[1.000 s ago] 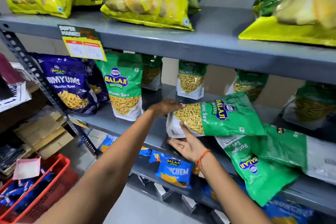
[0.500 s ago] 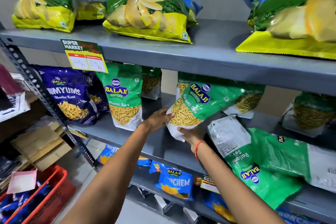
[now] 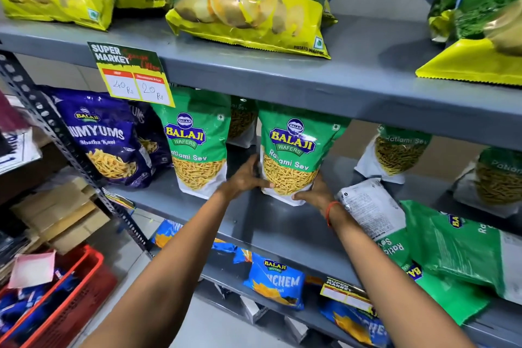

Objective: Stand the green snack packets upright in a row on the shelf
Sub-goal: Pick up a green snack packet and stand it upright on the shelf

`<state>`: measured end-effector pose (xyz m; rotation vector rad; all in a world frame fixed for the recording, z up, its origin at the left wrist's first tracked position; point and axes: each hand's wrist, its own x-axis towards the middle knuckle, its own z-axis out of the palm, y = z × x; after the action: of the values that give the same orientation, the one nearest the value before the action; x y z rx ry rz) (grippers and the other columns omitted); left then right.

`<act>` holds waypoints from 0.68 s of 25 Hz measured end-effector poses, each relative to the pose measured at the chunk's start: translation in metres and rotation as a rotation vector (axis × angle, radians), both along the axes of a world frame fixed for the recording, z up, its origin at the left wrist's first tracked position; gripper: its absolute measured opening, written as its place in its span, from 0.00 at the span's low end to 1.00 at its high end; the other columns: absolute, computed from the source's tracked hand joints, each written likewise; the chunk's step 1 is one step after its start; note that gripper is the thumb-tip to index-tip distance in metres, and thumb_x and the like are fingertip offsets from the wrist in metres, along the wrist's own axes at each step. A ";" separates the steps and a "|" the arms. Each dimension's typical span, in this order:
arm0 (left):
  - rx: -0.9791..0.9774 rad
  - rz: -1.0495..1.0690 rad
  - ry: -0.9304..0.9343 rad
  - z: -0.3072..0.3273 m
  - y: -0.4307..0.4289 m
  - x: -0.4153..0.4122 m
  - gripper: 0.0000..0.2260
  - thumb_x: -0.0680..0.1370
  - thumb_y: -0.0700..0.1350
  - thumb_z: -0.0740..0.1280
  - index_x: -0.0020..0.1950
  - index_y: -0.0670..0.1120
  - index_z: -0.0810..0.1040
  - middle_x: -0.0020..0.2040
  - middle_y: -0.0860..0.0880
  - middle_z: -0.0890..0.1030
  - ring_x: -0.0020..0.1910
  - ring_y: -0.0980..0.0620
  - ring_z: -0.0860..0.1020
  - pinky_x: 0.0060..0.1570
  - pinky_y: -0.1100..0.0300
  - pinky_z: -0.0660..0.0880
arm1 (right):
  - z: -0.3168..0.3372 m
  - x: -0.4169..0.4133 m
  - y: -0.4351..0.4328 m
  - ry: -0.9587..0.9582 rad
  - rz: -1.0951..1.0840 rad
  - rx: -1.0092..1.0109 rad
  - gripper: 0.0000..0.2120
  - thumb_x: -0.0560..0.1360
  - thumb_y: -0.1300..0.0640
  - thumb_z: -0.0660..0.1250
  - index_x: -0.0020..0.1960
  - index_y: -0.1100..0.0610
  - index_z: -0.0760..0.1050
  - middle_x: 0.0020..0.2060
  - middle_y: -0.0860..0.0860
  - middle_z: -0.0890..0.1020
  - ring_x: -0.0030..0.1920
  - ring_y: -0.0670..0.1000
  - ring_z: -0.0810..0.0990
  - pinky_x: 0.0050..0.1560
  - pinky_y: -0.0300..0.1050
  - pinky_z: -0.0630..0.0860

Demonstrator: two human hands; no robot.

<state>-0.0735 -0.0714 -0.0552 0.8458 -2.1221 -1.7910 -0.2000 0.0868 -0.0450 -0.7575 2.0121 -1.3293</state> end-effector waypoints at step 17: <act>-0.394 0.006 -0.452 0.012 0.051 0.055 0.26 0.63 0.55 0.74 0.53 0.40 0.74 0.55 0.38 0.80 0.55 0.39 0.78 0.53 0.49 0.75 | -0.009 0.023 0.048 0.118 0.088 0.052 0.19 0.70 0.67 0.67 0.60 0.64 0.71 0.54 0.60 0.81 0.51 0.54 0.79 0.50 0.43 0.76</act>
<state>-0.0188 -0.0199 -0.0436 1.2223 -2.6157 -1.1858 -0.1773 0.1344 -0.0538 -0.9086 2.0717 -1.2032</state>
